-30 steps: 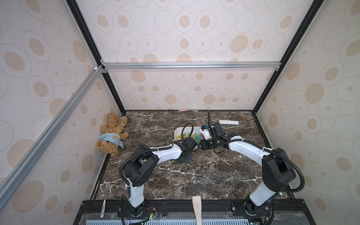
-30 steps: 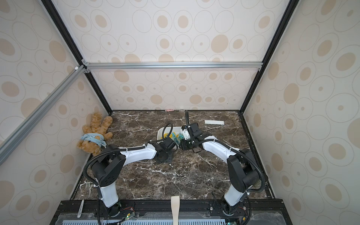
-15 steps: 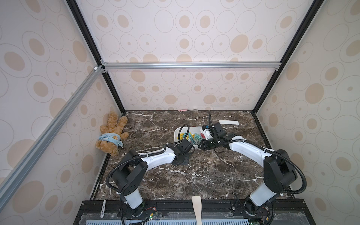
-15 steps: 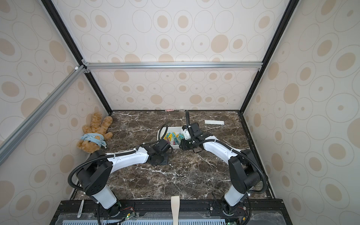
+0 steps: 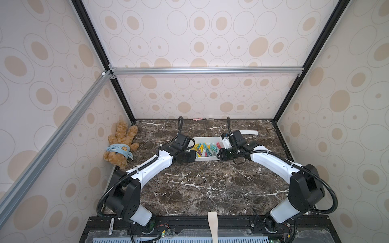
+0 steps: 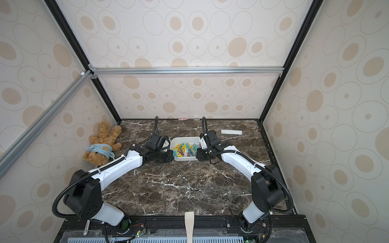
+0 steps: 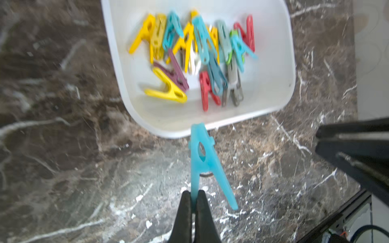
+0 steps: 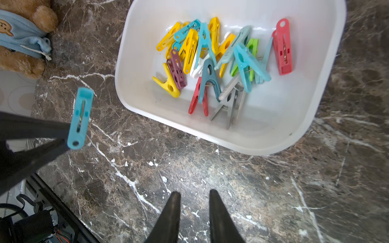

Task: Put the clothespins into the storage box
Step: Place the clothespin in the storage box.

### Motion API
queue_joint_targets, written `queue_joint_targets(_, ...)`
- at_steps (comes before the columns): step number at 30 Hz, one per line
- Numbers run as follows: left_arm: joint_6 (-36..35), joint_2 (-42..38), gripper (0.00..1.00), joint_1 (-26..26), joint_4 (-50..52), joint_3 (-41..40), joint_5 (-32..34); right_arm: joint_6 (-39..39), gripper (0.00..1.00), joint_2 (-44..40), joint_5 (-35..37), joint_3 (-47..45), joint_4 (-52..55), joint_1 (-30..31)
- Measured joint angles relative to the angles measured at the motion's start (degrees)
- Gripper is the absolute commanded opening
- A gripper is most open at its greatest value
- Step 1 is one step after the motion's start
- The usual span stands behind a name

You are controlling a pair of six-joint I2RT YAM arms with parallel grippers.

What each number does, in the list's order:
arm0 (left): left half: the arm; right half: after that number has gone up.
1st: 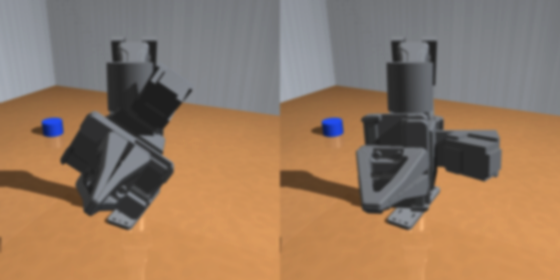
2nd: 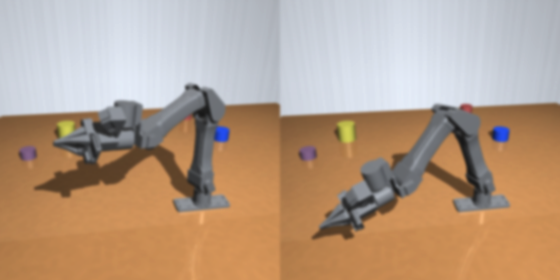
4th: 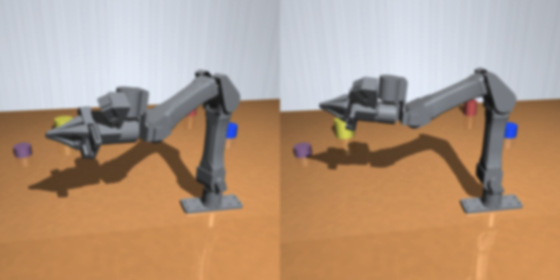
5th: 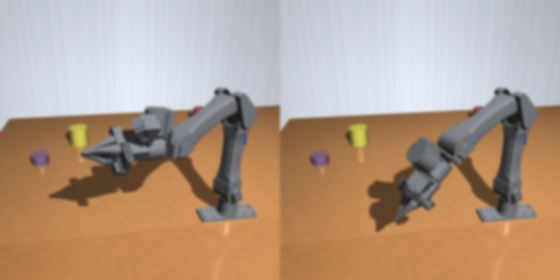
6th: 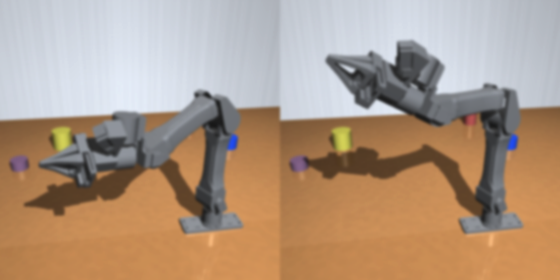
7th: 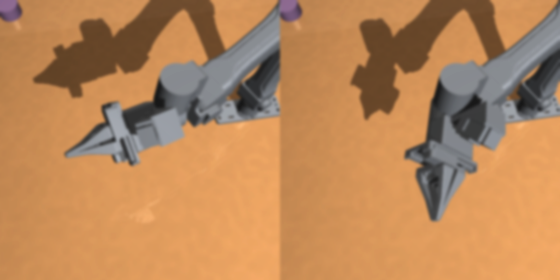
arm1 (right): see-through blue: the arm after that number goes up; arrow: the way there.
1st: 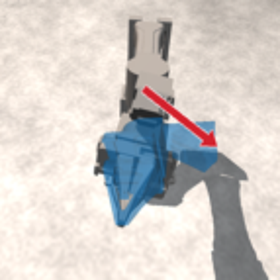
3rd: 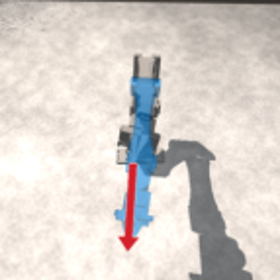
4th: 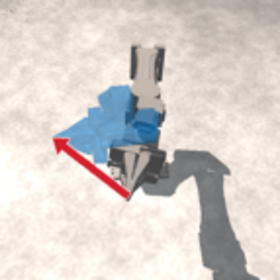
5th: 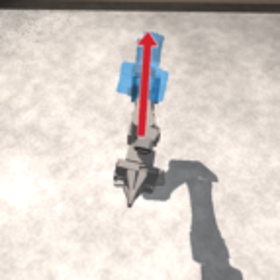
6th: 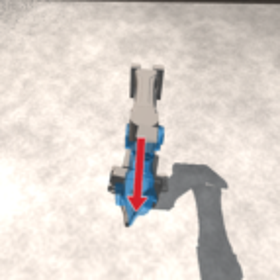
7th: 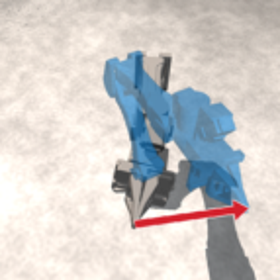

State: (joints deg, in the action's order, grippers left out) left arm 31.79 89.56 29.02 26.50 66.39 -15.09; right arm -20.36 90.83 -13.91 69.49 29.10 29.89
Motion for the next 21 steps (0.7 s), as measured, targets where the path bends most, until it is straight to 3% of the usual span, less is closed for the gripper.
queue_joint_targets(7,-3.8,12.6,0.0,-1.3,-2.6,12.2,-0.4,0.0,0.27,-0.6,1.8,5.0,3.3,0.1)
queue_joint_targets(21,-4.2,31.3,0.0,0.8,-0.6,29.9,-2.7,-0.2,0.27,0.5,1.5,5.2,1.5,0.2)
